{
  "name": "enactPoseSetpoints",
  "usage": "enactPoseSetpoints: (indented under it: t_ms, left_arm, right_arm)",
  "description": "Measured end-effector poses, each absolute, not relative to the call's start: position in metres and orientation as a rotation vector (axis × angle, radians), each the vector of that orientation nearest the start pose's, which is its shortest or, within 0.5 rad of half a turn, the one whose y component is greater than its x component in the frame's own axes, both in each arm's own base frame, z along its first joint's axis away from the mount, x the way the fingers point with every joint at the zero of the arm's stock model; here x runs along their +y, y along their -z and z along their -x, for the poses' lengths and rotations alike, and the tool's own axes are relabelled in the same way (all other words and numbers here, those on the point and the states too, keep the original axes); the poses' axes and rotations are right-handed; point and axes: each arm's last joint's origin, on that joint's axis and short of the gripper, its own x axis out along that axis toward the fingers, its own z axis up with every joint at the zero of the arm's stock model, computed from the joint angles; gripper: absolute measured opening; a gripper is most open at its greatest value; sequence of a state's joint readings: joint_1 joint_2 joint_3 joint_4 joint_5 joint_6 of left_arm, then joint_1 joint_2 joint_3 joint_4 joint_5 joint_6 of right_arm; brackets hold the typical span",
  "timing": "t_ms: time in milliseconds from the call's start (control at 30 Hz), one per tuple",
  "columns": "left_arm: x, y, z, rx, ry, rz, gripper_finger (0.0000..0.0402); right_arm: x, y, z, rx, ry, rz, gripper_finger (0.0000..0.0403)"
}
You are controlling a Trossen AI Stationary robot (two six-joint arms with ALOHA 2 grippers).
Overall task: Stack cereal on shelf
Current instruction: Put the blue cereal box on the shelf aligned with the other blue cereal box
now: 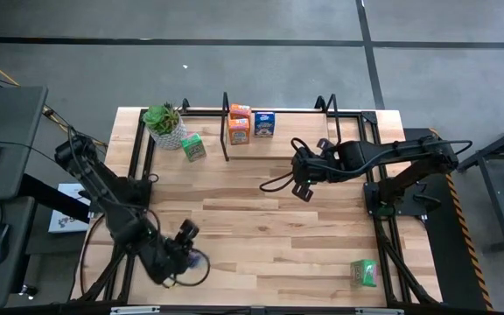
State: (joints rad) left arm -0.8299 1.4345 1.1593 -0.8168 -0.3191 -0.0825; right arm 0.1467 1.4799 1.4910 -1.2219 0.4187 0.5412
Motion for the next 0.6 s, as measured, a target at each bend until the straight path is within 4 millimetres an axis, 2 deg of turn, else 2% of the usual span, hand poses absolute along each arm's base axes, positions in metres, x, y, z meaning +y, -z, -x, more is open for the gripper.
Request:
enactPoseSetpoints:
  t_ms: [133,333,467,600]
  left_arm:
    - [-0.173,-0.293,-0.224,0.882,0.268,-0.654,0.0147]
    - [-0.106,-0.316,-0.272,0.843,0.123,-0.741,0.0146]
    - [-0.055,-0.336,-0.296,0.776,0.057,-0.716,0.0146]
    - [-0.007,-0.360,-0.306,0.702,-0.039,-0.616,0.0145]
  right_arm:
    - [0.028,-0.341,-0.273,1.047,0.531,-0.133,0.0000]
    - [0.028,-0.342,-0.274,1.042,0.534,-0.112,0.0000]
    - [0.028,-0.342,-0.274,1.036,0.547,-0.101,0.0000]
    - [0.028,-0.342,-0.274,1.041,0.536,-0.078,0.0000]
